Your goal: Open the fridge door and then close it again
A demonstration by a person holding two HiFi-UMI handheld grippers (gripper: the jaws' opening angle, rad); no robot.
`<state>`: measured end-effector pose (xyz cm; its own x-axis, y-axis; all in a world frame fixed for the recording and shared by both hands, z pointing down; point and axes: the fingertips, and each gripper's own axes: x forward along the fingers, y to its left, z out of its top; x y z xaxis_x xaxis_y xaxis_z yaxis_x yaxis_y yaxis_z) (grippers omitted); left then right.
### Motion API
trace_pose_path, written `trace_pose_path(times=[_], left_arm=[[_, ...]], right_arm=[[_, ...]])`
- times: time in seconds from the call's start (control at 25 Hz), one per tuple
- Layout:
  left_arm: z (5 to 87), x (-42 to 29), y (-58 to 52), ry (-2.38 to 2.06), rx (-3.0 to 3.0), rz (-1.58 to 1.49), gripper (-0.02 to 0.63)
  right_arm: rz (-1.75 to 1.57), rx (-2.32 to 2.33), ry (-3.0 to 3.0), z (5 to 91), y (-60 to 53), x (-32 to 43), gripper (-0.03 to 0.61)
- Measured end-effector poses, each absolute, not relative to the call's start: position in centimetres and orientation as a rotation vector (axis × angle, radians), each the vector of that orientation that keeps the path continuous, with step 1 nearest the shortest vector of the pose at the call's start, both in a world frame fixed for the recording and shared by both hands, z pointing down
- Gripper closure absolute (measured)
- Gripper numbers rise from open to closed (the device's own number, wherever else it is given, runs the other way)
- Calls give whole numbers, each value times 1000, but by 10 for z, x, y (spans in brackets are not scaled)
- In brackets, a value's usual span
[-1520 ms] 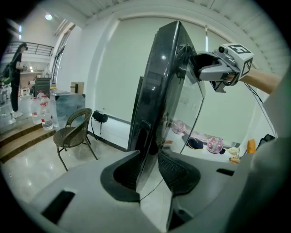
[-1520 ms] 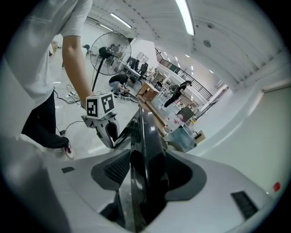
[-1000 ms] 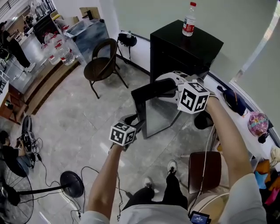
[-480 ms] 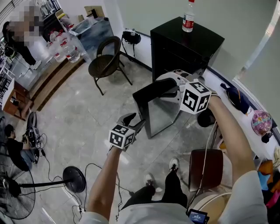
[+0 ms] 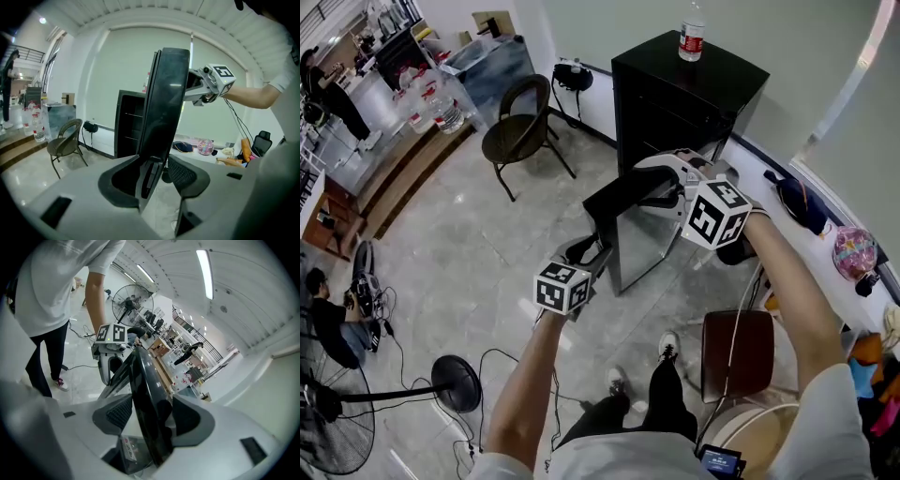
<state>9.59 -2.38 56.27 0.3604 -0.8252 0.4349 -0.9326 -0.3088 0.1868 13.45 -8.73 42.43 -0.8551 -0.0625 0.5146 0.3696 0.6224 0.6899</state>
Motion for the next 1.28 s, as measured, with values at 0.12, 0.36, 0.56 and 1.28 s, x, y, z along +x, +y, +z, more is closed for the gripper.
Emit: trace_pose_path(times=[0.12, 0.36, 0.56, 1.28], left_arm=[[564, 107, -16, -1501, 2238, 377, 433], [563, 136, 7, -1430, 2290, 390, 443], [561, 166, 24, -1375, 2337, 386, 445], [563, 292, 56, -1075, 2469, 406, 528]], right_arm=[[-1114, -193, -2369, 423, -80, 148, 330], [-958, 16, -2499, 407, -70, 188, 333], [-672, 316, -2640, 407, -66, 248, 338], [-397, 928, -2641, 405, 6, 406, 374]])
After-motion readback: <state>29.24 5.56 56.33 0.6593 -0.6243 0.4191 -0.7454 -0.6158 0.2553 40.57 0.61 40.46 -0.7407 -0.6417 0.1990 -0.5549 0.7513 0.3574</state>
